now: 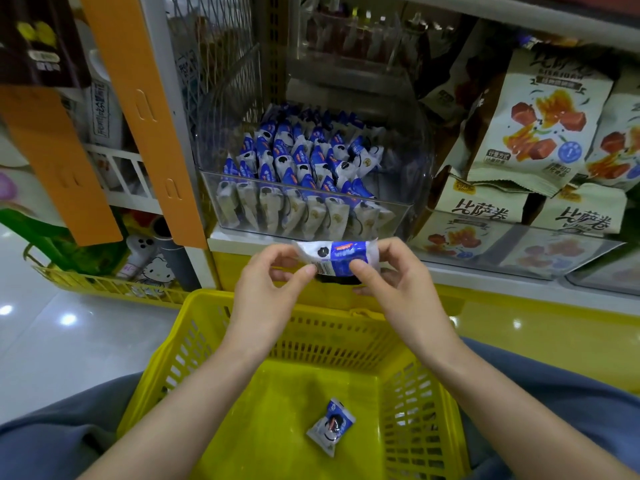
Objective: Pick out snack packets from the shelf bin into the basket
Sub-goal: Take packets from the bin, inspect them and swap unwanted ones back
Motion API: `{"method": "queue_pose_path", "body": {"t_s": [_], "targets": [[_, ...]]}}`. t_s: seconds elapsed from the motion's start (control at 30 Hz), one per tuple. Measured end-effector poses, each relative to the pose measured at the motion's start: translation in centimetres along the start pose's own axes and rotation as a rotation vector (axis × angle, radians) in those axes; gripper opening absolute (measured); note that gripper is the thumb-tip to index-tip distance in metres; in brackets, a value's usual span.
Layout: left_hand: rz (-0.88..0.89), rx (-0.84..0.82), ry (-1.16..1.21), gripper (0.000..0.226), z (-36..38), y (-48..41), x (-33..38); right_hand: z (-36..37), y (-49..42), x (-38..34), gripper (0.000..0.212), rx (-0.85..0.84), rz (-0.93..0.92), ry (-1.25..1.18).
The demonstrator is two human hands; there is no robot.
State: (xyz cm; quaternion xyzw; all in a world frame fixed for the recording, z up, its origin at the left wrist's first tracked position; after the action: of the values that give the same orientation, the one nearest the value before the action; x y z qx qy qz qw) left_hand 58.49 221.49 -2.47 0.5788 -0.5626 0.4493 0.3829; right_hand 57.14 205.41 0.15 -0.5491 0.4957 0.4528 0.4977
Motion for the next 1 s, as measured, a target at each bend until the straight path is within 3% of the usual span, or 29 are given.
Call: {"method": "queue_pose_path", "body": {"t_s": [0.1, 0.17, 0.23, 0.33, 0.43, 0.57, 0.8, 1.0], "targets": [[-0.207, -0.076, 0.057, 0.006, 0.7, 0.2, -1.0, -0.1, 0.3, -1.4, 0.023, 0.023, -0.22, 0.257], [-0.366, -0.18, 0.259, 0.032, 1.8, 0.5, -1.5, 0.4, 0.7, -1.7, 0.028, -0.013, -0.349, 0.466], [-0.372, -0.229, 0.411, 0.037, 2.2, 0.7, -0.9, 1.2, 1.1, -1.7, 0.031, -0.063, -0.438, 0.639], [-0.293, -0.182, 0.424, 0.019, 1.6, 0.7, -0.3, 2.2, 1.4, -1.1, 0.023, -0.172, -0.456, 0.721], [-0.266, -0.13, 0.348, 0.016, 1.0, 0.6, -0.3, 2.8, 1.3, -0.7, 0.019, -0.247, -0.386, 0.57], [-0.192, -0.185, 0.289, 0.021, 1.3, 0.7, 0.2, 1.3, 0.1, -0.2, 0.03, -0.013, -0.125, 0.242], [0.017, -0.263, 0.178, 0.03, 1.1, 0.9, 1.9, 1.3, -0.6, 0.5, 0.018, -0.041, 0.062, 0.113], [-0.066, -0.177, 0.198, 0.022, 0.7, 0.2, 1.4, 1.2, -0.4, 0.4, 0.026, 0.015, 0.195, -0.205]]}}
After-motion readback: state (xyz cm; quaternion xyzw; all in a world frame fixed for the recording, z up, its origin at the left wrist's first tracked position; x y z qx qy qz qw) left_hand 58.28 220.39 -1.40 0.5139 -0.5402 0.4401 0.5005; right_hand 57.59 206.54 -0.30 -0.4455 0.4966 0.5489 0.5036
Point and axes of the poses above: each hand's wrist, its own y-axis away from the middle knuckle, its own z-axis out of the palm, x = y × z, the point moved 7 cm from there along -y, towards the middle knuckle, and after that the axes turned 7 degrees about -y, right-handed, at the moved point
